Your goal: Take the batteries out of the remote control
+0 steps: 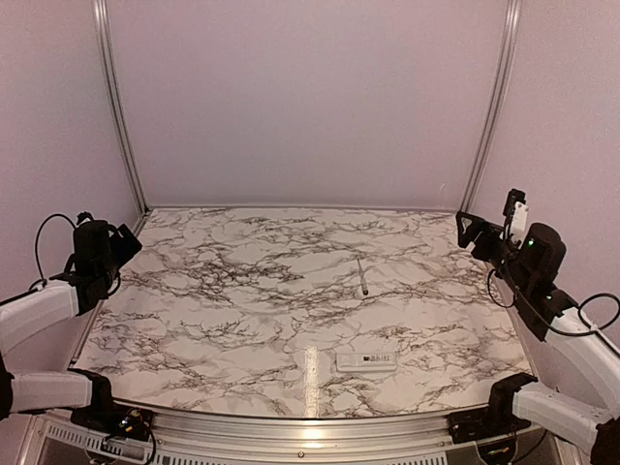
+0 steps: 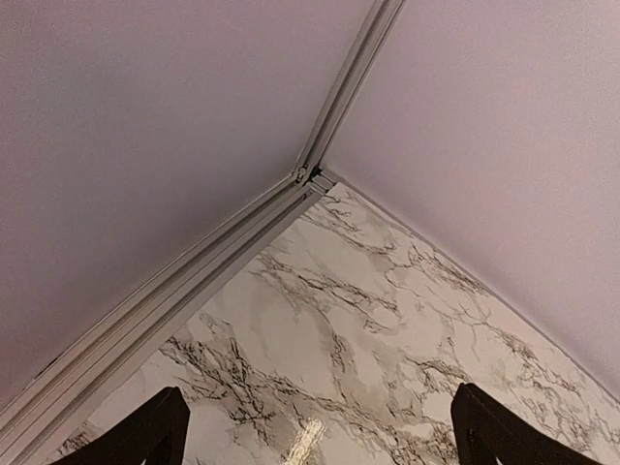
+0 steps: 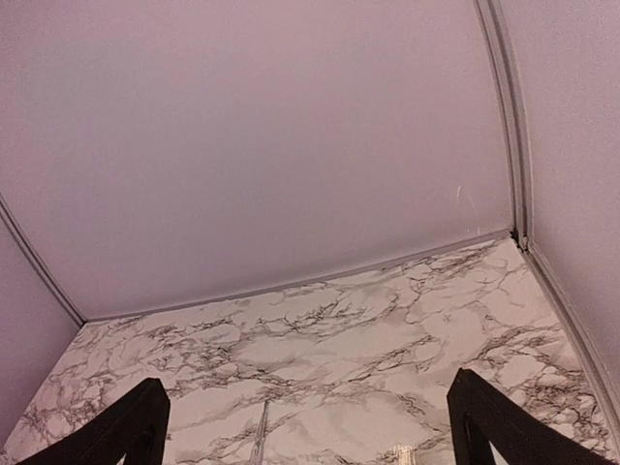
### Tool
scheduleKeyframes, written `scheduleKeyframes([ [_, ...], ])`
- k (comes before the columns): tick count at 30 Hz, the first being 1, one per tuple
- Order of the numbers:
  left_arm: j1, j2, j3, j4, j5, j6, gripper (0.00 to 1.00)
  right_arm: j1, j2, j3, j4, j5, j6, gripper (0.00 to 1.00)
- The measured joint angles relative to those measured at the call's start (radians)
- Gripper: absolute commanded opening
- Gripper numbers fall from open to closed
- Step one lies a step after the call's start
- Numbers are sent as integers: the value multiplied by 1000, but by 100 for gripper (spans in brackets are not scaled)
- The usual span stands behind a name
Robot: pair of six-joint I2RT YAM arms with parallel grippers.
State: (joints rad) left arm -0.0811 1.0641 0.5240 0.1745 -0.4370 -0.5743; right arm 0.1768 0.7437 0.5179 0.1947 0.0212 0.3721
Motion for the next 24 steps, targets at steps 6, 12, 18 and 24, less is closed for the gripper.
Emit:
scheduleKeyframes([
  [6,-173,2,4,-31,25,27,99,0,10,2,-38,-71,40,98],
  [12,-341,9,14,-54,32,52,99,10,43,22,-146,-94,73,98],
  [18,-463,8,20,-69,44,64,99,26,-2,22,-208,-172,72,99],
  [24,-538,-23,36,-94,75,66,99,164,11,39,-285,-214,41,98],
])
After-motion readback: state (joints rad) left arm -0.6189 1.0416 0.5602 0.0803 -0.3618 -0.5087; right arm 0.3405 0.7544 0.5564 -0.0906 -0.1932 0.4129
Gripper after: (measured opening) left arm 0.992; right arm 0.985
